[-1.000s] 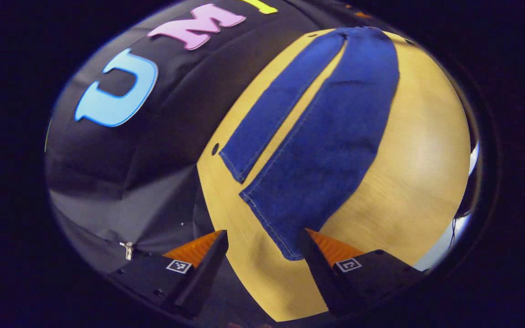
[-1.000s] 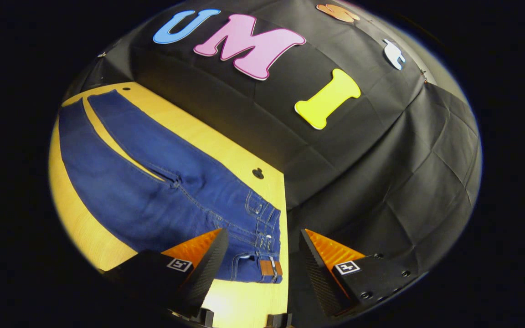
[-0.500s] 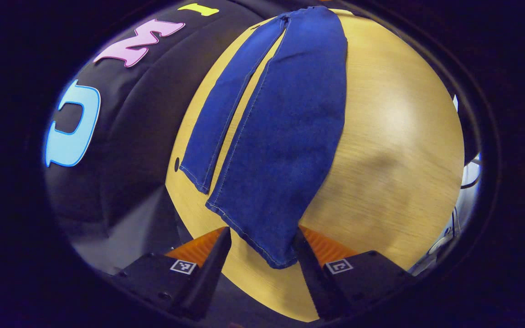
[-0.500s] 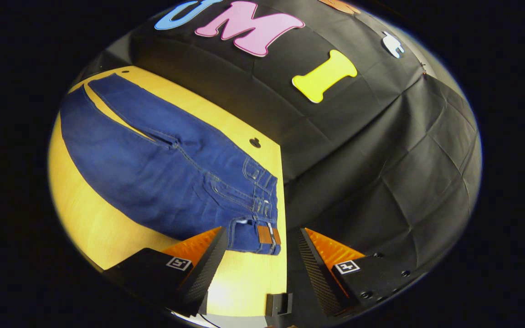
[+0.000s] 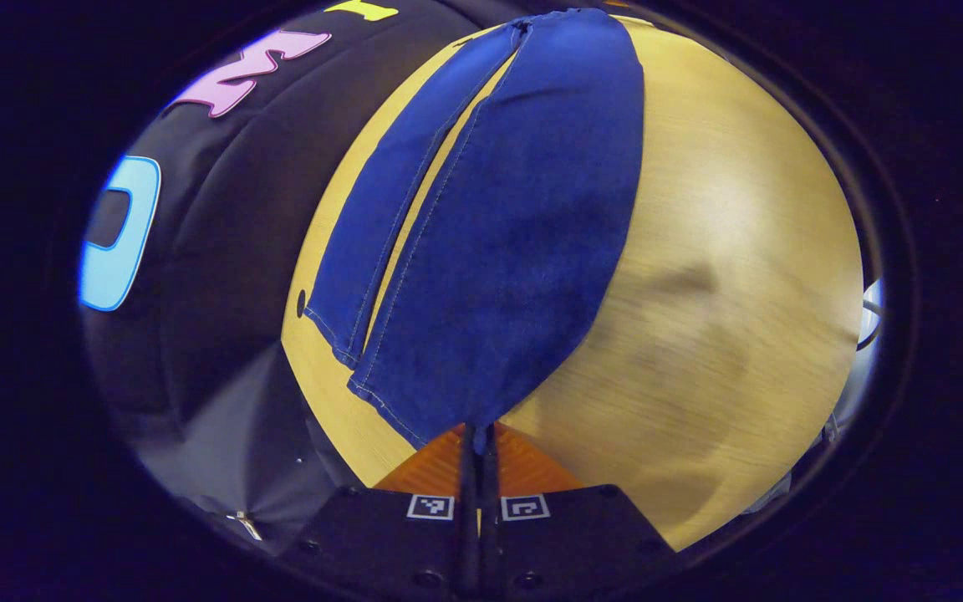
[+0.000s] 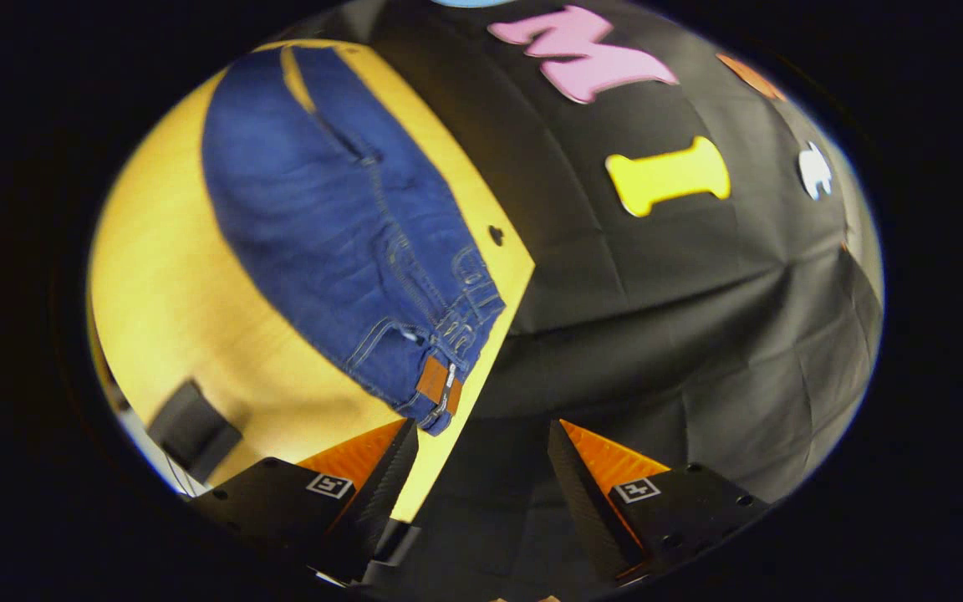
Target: Grasp the waist and the cuffs of the jeans and fold them to make the two legs overlap; first hold the waist and fold one-third of the jeans toward the cuffs, then hold the cuffs and fold the remaining one-third in the same direction to finish folding.
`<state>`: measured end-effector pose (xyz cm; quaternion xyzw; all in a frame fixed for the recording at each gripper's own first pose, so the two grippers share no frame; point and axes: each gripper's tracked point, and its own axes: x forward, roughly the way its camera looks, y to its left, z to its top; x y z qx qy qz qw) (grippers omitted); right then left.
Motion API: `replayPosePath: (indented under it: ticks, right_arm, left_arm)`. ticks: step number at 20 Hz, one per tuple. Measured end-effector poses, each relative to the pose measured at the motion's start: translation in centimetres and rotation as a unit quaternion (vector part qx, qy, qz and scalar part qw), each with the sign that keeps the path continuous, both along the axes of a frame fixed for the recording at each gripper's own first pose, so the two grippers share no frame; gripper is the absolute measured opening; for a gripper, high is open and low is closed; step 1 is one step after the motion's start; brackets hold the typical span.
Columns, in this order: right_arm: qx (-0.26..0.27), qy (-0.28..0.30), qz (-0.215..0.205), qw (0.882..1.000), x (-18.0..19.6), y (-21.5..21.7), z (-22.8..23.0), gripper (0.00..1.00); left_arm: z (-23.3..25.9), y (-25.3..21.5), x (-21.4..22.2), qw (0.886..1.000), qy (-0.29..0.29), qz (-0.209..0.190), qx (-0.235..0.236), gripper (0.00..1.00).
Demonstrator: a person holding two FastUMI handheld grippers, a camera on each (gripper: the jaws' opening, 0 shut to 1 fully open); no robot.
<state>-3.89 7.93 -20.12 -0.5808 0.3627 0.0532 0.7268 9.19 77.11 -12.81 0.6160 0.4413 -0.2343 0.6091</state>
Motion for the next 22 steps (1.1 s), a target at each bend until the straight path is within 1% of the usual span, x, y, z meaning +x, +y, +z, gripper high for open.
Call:
replayPosePath:
  ticks: [1,3,6,7,9,11,13,15,16,18,19,20,21,22]
  right_arm:
    - [-0.016,0.025,0.028,0.999,0.1,-0.2,-0.9,0.97]
    - [-0.042,0.068,0.08,0.994,0.6,-0.3,-2.7,0.96]
    - [-0.065,0.132,0.13,0.981,1.2,-1.0,-6.5,0.96]
    - [-0.076,0.144,0.142,0.976,1.3,-1.4,-7.3,0.97]
    - [-0.086,0.161,0.139,0.973,1.7,-2.4,-8.3,0.97]
    - [-0.087,0.15,0.14,0.975,3.1,-2.5,-8.6,0.96]
    - [-0.091,0.15,0.153,0.972,4.1,-2.4,-9.2,0.96]
    - [-0.101,0.165,0.174,0.966,4.3,-2.1,-10.1,0.93]
    - [-0.103,0.178,0.176,0.963,3.9,-2.1,-10.7,0.87]
    - [-0.101,0.193,0.181,0.959,3.6,-2.2,-11.4,0.46]
    - [-0.097,0.192,0.176,0.961,3.7,-2.1,-11.4,0.45]
    - [-0.081,0.199,0.162,0.963,3.6,-2.2,-11.5,0.36]
    - [-0.062,0.197,0.148,0.967,3.8,-2.1,-11.6,0.3]
    - [-0.042,0.203,0.136,0.969,3.7,-1.9,-11.7,0.14]
  left_arm:
    - [0.0,-0.1,-0.2,1.0,0.01,0.008,-0.003,0.06]
    - [-0.1,-0.2,0.0,0.999,0.026,0.019,0.001,0.06]
    - [-0.1,-0.4,-0.1,0.999,0.035,0.022,0.012,0.06]
    - [-0.1,-0.4,-0.2,0.999,0.033,0.024,0.017,0.06]
    - [-0.2,-0.5,0.0,0.999,0.026,0.025,0.022,0.06]
    - [-0.3,-0.6,0.1,0.999,0.017,0.041,0.019,0.06]
    - [-0.3,-1.1,0.5,0.998,0.009,0.056,0.008,0.06]
    - [-0.2,-1.3,0.5,0.998,0.002,0.056,0.008,0.06]
    - [-0.1,-1.4,0.3,0.999,0.001,0.053,0.01,0.06]
    - [-0.2,-1.2,0.3,0.998,0.0,0.054,0.011,0.06]
    - [-0.3,-1.1,0.5,0.998,-0.001,0.056,0.011,0.06]
    - [-0.3,-1.1,0.5,0.998,-0.001,0.058,0.011,0.06]
    - [-0.3,-1.2,0.6,0.998,-0.001,0.057,0.013,0.06]
    - [-0.2,-1.1,0.5,0.998,0.003,0.058,0.016,0.06]
